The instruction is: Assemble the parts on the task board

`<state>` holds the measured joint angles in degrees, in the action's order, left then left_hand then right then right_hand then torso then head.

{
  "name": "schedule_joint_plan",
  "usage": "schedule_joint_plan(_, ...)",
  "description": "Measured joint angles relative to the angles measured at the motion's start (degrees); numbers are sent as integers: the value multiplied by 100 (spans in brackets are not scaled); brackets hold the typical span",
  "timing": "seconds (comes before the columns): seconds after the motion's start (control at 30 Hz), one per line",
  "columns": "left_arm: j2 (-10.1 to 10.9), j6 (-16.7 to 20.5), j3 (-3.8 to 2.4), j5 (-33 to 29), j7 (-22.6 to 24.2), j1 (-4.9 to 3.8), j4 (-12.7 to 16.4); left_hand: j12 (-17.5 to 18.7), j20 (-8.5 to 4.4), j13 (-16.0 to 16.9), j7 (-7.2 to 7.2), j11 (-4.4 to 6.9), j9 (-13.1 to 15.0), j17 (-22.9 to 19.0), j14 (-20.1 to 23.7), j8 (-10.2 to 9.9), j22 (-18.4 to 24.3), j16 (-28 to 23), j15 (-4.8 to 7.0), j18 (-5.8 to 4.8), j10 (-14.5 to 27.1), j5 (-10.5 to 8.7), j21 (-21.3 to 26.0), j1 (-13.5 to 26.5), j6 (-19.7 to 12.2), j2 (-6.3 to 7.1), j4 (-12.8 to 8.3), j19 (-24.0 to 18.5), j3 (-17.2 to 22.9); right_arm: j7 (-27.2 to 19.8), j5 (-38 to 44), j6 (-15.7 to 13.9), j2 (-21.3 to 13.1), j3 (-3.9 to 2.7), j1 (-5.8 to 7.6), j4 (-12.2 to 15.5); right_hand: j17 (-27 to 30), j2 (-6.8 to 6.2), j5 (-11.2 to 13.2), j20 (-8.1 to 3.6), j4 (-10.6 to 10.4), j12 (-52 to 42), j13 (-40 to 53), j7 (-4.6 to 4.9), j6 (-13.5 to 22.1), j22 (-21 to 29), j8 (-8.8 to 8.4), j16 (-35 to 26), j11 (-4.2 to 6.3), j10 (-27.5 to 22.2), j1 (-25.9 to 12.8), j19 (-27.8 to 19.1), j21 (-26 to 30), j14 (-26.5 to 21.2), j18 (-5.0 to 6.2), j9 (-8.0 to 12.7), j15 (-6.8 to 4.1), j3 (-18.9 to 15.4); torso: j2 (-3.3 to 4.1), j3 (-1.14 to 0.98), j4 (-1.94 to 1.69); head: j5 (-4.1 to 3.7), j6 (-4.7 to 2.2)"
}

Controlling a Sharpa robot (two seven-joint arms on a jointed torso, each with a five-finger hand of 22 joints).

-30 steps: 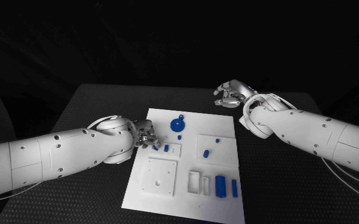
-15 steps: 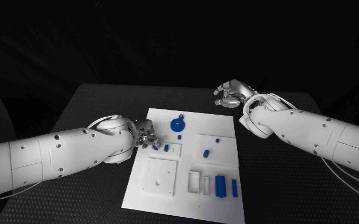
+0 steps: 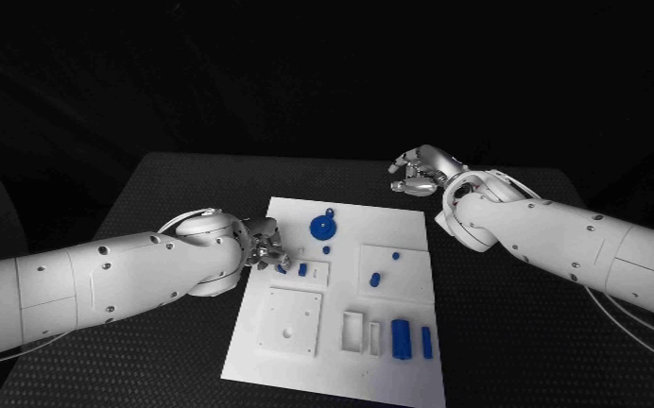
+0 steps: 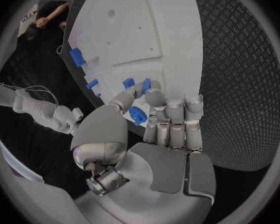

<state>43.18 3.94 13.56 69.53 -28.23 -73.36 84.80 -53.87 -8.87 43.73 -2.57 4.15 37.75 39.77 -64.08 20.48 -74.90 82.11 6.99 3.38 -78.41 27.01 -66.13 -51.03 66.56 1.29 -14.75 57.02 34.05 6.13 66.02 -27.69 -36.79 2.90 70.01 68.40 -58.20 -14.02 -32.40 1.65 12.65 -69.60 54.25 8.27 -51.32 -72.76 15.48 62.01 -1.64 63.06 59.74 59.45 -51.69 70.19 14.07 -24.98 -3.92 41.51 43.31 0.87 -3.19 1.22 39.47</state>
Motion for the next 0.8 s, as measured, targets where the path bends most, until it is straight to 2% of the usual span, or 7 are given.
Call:
schedule_joint_plan(0.17, -13, -20, -1, 16, 0, -1, -8, -5, 0, 11, 0, 0, 1, 8, -2, 18, 0, 0, 2, 1, 0, -1, -21, 0, 0, 0, 0, 0, 0, 0, 0, 1, 0, 0, 0, 0, 0, 0, 0, 0, 0, 0, 0, 0, 0, 0, 0, 0, 0, 0, 0, 0, 0, 0, 0, 0, 0, 0, 0, 2, -1, -2, 2)
schedule_joint_plan(0.43, -72, -62, -4, 47, -19, 0, -61, -25, 1, 34, -11, -4, 5, 18, -10, 166, 0, 26, 10, 1, -4, -2, -21, 55, 11, -6, 13, 0, 13, -1, 0, 6, 7, 0, 0, 2, 0, 0, -22, 0, 0, 0, 1, 0, 0, 1, -1, 0, 0, 0, 0, 0, 0, -1, 0, 0, 0, 0, 1, 1, 1, -5, -2)
schedule_joint_plan(0.53, -85, -75, -12, 56, -22, 11, -81, -44, 1, 55, -15, -10, 101, 31, -10, 182, 0, 49, 10, 1, -9, -1, -55, 91, 16, 15, 19, 0, 20, -2, 0, 8, 7, 0, 0, 2, 0, 0, -22, 0, 0, 0, -3, 0, 0, 1, -1, 0, 0, 0, 0, 0, 0, 0, 0, -1, 1, 0, 2, -1, 4, -5, -3)
schedule_joint_plan(0.7, -111, -99, -18, 70, -27, 18, -110, -72, 2, 98, -17, -11, 204, 60, -11, 236, 0, 91, 11, 2, -10, -109, -64, 91, 19, 15, 19, 0, 93, -2, 0, 12, 3, 0, 0, 5, 0, 0, -22, 0, 0, 0, -5, 0, 0, 1, -1, 0, 0, 0, 0, 0, 0, -4, 0, -1, 4, 0, 3, -4, 6, -9, 8)
schedule_joint_plan(0.8, -123, -122, -20, 82, -30, 18, -122, -93, 2, 105, -11, -11, 203, 67, -11, 266, 0, 91, 11, 2, -11, -112, -64, 91, 27, 15, 19, 0, 94, -2, 0, 13, 3, 0, 0, 9, 0, 23, -22, 0, 0, 0, -5, 0, 0, 1, -1, 0, 0, 0, 23, 0, 0, -5, 0, -1, 5, 0, 3, -4, 5, -14, 20)
